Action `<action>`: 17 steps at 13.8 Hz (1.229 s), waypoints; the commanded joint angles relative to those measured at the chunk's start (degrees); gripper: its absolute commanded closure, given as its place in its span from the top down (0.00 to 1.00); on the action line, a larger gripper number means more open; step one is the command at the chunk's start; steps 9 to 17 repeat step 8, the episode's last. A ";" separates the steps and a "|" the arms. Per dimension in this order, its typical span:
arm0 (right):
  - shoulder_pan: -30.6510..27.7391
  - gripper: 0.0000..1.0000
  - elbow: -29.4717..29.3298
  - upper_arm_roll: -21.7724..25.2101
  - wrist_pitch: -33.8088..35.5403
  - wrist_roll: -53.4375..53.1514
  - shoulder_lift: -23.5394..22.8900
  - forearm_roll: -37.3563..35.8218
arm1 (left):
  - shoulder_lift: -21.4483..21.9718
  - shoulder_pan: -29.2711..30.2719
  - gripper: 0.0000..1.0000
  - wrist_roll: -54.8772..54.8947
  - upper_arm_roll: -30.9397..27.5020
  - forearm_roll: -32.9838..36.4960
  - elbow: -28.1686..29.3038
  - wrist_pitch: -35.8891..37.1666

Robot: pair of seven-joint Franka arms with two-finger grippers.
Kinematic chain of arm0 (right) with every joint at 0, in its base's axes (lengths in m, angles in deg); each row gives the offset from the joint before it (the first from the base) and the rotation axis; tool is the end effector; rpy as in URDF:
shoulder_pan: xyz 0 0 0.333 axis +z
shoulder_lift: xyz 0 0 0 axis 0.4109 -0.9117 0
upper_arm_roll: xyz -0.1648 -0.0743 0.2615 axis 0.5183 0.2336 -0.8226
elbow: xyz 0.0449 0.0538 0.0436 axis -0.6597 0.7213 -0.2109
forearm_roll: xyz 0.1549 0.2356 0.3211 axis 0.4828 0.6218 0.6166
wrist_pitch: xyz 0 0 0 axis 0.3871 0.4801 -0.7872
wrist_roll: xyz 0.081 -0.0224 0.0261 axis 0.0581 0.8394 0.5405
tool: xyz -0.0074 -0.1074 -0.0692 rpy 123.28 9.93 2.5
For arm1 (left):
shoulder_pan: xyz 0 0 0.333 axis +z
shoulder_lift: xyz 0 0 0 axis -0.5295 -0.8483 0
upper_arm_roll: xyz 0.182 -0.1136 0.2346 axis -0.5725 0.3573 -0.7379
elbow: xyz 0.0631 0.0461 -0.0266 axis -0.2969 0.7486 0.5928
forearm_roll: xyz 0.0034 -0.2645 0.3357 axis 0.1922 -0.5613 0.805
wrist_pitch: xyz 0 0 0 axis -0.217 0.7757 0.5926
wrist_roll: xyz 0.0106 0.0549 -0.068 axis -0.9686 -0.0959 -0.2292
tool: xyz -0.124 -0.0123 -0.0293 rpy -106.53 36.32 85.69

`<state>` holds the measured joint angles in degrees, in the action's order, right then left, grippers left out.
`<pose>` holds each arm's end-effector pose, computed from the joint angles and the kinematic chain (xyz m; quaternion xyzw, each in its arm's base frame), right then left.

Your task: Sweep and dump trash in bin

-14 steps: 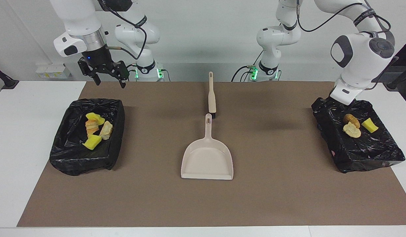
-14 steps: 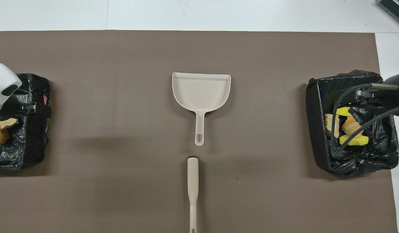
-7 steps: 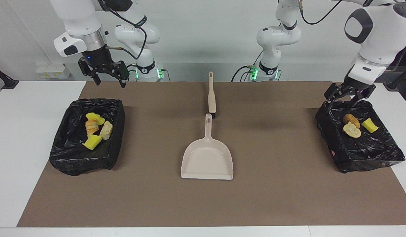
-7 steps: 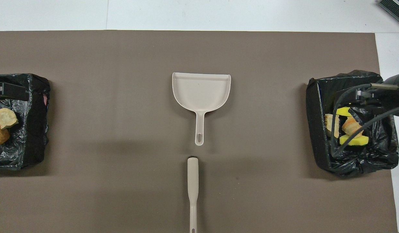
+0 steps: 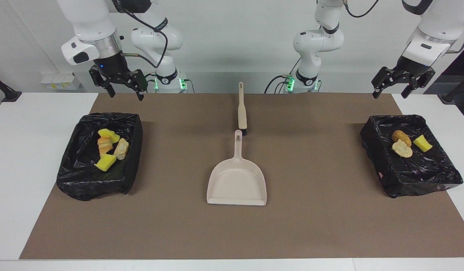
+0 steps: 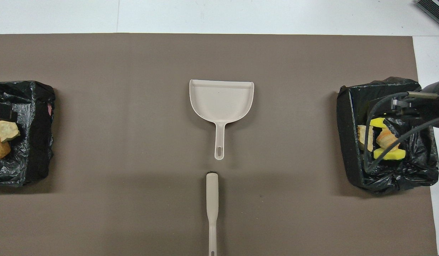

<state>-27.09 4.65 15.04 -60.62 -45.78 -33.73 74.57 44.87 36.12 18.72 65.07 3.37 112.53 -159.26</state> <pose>0.5819 0.0391 0.6282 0.9966 -0.0820 0.0118 0.0040 0.5736 0.0012 0.6503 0.9992 -0.0285 0.0253 0.0106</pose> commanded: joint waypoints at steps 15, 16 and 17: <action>-0.33 1.00 -1.13 -0.13 1.39 0.97 -0.48 0.54 | 3.11 -0.55 1.00 -0.63 -0.20 -2.58 4.28 -1.31; -0.33 1.00 -1.13 -0.13 1.39 0.97 -0.48 0.54 | 3.11 -0.55 1.00 -0.63 -0.20 -2.58 4.28 -1.31; -0.33 1.00 -1.13 -0.13 1.39 0.97 -0.48 0.54 | 3.11 -0.55 1.00 -0.63 -0.20 -2.58 4.28 -1.31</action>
